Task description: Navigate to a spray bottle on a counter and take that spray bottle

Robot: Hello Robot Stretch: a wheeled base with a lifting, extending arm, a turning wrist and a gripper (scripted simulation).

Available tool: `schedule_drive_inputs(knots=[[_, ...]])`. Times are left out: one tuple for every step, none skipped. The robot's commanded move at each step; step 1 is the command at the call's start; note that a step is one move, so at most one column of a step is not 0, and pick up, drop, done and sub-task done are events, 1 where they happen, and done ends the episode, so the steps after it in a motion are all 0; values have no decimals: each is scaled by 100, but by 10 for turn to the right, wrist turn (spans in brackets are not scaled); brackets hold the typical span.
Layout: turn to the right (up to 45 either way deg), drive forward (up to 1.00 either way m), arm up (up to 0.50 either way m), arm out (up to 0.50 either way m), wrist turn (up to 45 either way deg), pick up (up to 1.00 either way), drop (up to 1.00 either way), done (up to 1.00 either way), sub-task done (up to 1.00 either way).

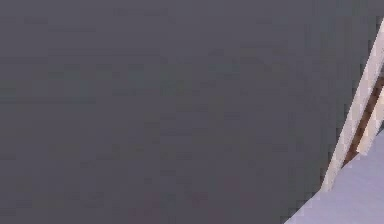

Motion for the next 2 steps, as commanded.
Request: schedule_drive_inputs(knots=[[450,0,0,0,0,0,0,0,0],[90,0,0,0,0,0,0,0,0]])
